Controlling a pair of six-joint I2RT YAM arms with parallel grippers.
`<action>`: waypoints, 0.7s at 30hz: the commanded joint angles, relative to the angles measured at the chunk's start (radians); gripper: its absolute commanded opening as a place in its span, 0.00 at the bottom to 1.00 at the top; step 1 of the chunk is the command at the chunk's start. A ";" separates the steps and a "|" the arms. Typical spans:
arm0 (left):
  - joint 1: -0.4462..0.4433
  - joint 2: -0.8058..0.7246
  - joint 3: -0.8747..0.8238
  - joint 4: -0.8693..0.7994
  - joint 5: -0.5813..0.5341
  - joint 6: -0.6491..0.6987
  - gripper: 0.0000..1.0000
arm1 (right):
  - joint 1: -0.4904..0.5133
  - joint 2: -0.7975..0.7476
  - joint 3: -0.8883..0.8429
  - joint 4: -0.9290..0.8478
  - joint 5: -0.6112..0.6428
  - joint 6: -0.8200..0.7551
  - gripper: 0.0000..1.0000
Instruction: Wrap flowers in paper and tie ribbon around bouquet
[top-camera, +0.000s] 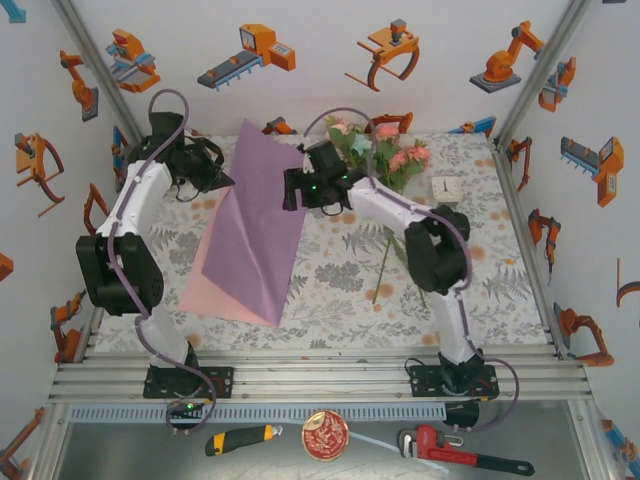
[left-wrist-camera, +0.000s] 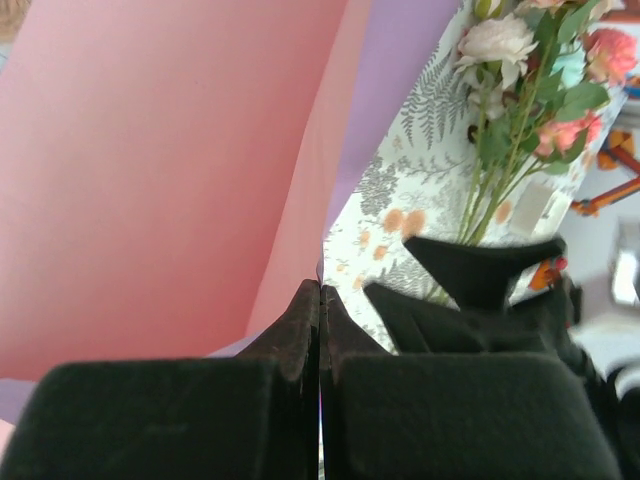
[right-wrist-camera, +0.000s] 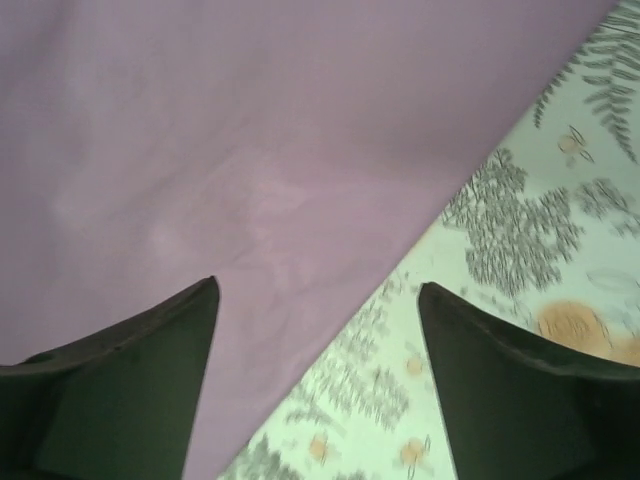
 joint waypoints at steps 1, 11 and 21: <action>-0.039 -0.024 0.017 -0.035 -0.081 -0.157 0.00 | 0.035 -0.254 -0.174 0.081 -0.063 -0.032 0.84; -0.174 -0.092 0.027 -0.091 -0.279 -0.219 0.00 | 0.182 -0.293 -0.328 0.424 -0.081 0.089 0.81; -0.208 -0.182 -0.035 -0.120 -0.329 -0.251 0.00 | 0.181 -0.152 -0.220 0.466 -0.124 0.106 0.17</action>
